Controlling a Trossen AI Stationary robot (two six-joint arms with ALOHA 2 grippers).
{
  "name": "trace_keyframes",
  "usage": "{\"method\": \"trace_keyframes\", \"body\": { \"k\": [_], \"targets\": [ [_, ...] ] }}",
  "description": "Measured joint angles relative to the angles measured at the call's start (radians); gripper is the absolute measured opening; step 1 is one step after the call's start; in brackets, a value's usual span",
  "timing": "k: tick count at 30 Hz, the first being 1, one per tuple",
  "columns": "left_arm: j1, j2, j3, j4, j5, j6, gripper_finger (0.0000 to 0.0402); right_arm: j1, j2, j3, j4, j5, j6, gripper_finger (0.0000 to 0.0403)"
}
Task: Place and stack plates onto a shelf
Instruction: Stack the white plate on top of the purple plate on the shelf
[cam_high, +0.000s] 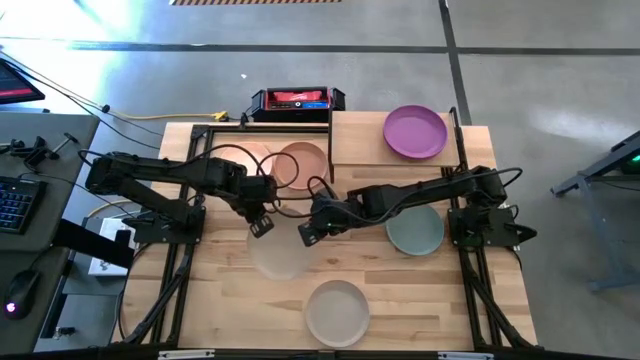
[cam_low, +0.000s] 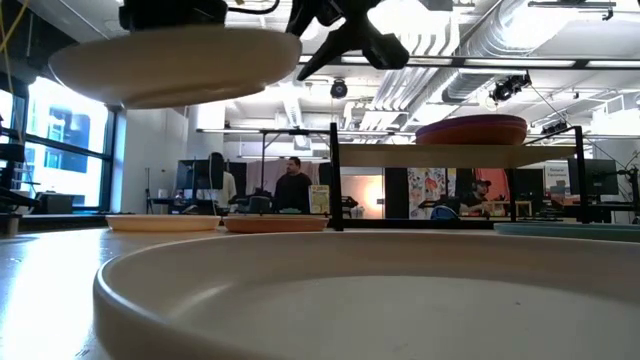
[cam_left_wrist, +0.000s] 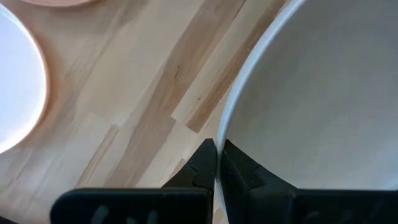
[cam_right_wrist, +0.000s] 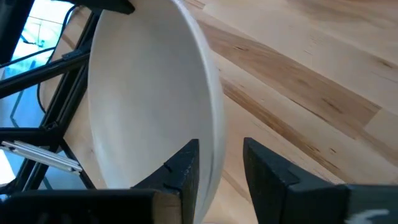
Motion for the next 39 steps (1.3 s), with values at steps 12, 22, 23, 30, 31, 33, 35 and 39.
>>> {"method": "trace_keyframes", "body": {
  "k": [12,22,23,30,31,33,35,39],
  "targets": [
    [0.0,0.0,0.0,0.005,-0.022,0.012,0.0008,0.0,0.0,0.0,-0.018,0.003,0.018,0.0011],
    [0.0,0.0,0.0,0.004,-0.021,0.007,0.0029,0.0,0.001,0.0,-0.027,0.014,0.024,0.0002],
    [0.0,0.0,0.0,0.004,-0.021,0.007,0.0032,0.0,0.001,0.0,-0.029,0.015,0.024,0.0002],
    [0.0,0.0,0.0,0.004,0.011,0.006,0.0067,0.0,0.001,0.0,-0.031,0.014,0.024,0.0],
    [0.0,0.0,0.0,0.005,0.011,0.004,0.0073,0.0,0.001,0.0,-0.031,0.014,0.024,0.0],
    [0.0,0.0,0.0,0.005,0.011,0.004,0.0085,0.0,0.001,0.0,-0.031,0.014,0.024,0.0],
    [0.0,0.0,0.0,0.009,0.011,0.005,0.0095,0.0,0.001,0.0,-0.038,0.014,0.024,0.0],
    [0.0,-0.008,0.0,0.037,0.013,0.006,0.0105,0.0,0.001,0.0,-0.066,0.01,0.026,0.0]
  ]
}}
